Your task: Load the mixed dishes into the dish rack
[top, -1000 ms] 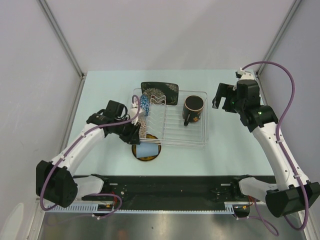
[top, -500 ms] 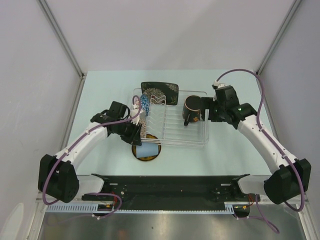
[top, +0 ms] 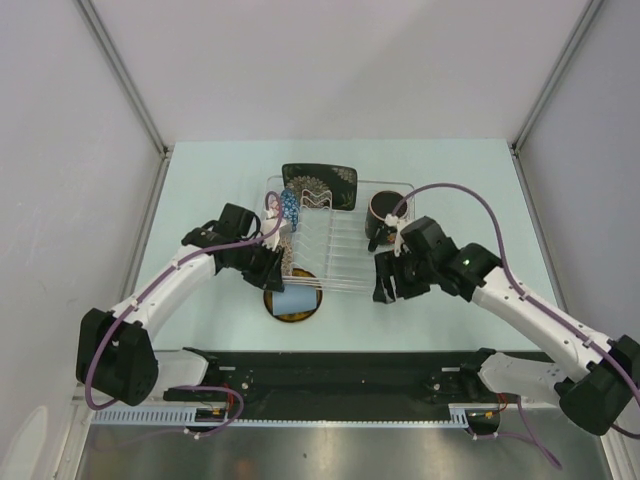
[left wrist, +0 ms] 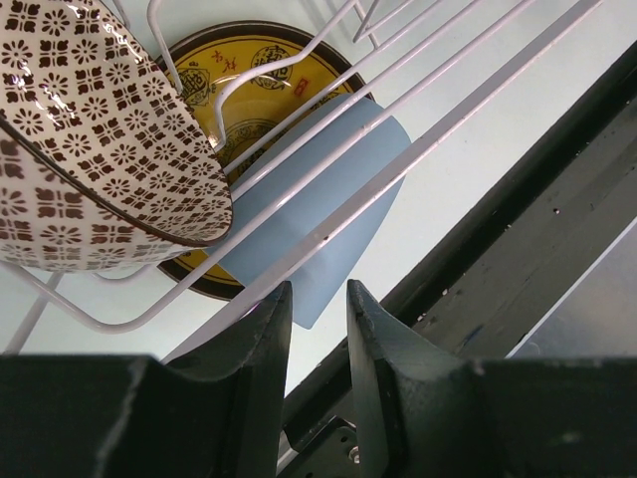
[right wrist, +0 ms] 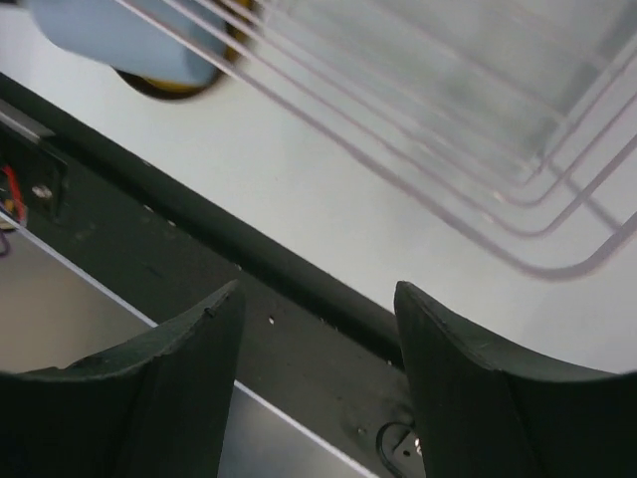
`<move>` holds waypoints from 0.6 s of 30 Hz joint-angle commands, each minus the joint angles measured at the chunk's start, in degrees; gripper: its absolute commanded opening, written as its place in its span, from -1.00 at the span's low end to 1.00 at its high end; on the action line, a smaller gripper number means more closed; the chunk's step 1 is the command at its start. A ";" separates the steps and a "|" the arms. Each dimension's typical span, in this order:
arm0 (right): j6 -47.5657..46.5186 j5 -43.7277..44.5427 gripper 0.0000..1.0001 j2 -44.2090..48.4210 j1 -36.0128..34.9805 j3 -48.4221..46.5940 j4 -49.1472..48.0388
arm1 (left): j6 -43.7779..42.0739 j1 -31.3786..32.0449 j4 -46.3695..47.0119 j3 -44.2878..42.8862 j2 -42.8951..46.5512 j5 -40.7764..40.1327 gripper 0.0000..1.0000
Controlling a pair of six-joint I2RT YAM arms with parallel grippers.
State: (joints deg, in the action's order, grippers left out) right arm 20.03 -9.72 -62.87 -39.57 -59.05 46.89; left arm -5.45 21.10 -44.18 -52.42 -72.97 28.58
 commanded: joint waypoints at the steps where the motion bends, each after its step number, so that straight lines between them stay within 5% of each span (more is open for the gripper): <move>1: 3.61 2.50 0.32 0.03 -1.82 6.03 1.71 | -0.08 -0.01 4.20 -0.84 0.11 -2.12 -0.32; 18: 1.24 12.79 0.40 -10.86 8.98 8.86 -19.38 | -1.66 -0.01 8.93 -3.65 -6.04 -6.34 -0.32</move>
State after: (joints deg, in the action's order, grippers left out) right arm 22.26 -0.25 -72.05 -33.15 -49.82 38.92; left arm -5.61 21.17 -41.85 -53.30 -77.08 26.02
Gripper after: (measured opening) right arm 0.701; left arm 0.340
